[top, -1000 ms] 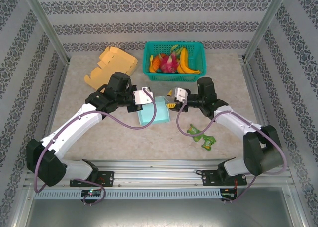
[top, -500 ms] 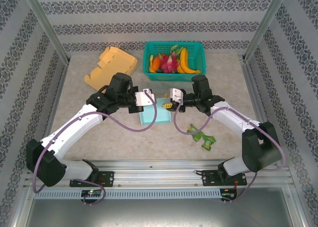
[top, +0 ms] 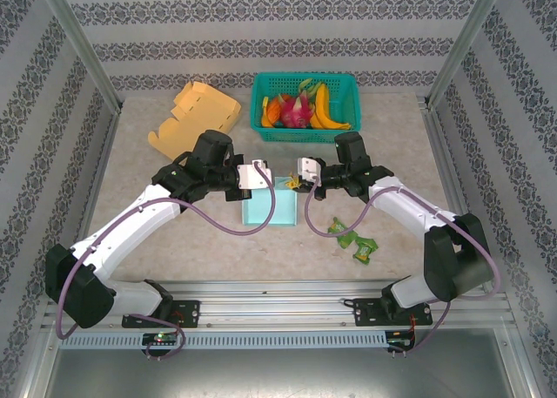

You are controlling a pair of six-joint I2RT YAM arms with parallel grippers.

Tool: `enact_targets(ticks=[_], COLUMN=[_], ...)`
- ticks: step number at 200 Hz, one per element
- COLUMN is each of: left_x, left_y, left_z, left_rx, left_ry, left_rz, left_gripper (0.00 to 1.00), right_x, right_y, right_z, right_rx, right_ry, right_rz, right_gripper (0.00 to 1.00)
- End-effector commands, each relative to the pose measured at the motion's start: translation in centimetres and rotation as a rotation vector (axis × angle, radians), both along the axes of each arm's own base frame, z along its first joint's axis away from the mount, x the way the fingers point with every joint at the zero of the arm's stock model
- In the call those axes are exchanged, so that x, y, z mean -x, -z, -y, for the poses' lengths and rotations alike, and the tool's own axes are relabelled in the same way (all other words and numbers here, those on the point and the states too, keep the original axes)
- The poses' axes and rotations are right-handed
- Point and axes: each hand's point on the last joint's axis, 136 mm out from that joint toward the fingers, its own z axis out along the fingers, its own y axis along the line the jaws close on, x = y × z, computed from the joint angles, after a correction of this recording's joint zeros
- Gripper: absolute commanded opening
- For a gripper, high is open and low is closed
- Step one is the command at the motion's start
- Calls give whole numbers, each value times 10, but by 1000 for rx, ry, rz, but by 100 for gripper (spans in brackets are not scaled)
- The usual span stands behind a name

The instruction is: Fold the paper box

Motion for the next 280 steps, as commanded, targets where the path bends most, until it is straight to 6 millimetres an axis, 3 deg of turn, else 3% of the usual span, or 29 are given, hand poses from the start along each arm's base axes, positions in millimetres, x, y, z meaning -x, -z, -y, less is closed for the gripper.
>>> enact_targets(ticks=[1, 17, 54, 76, 98, 110, 124, 139, 148, 165, 176, 218, 244, 280], left_x=[6, 1, -2, -1, -22, -39, -55, -62, -65, -67, -66, -64, -63, -68], left_y=[-24, -32, -62, -101, -145, -151, -128, -79, -50, -13, -1, 24, 38, 57], left_z=[13, 12, 13, 9, -21, -51, -91, -133, -140, -139, -137, -124, -100, -75], left_rx=[76, 105, 251, 402, 624, 720, 800, 825, 834, 900, 933, 1049, 1011, 951], left_ry=[35, 1, -65, -152, -460, -705, -1013, -1331, -1400, -1443, -1477, -1619, -1620, -1610], left_rz=[48, 65, 101, 68, 14, -34, -129, -282, -399, -590, -666, -917, -1068, -1104], left_gripper=[0, 7, 34, 40, 54, 59, 75, 79, 81, 82, 82, 82, 82, 77], right_x=[7, 5, -1, -4, -8, -11, -12, -11, -9, -7, -5, -4, -3, -2], right_y=[-1, -1, 3, 8, 9, 8, 8, 8, 8, 9, 9, 18, 19, 18], right_z=[-1, 2, 8, 11, 12, 12, 12, 13, 13, 12, 11, 7, 3, 2], right_rx=[-35, -36, -40, -39, -43, -46, -54, -62, -63, -63, -62, -44, -47, -49], right_ry=[-44, -35, -8, 1, 12, 19, 26, 30, 28, 21, 14, -1, -8, -11], right_rz=[-28, -32, -32, -37, -34, -24, -6, 2, 2, 1, 6, 12, 17, 18], right_gripper=[0, 0, 0, 0, 0, 0, 0, 0, 0, 0, 0, 0, 0, 0])
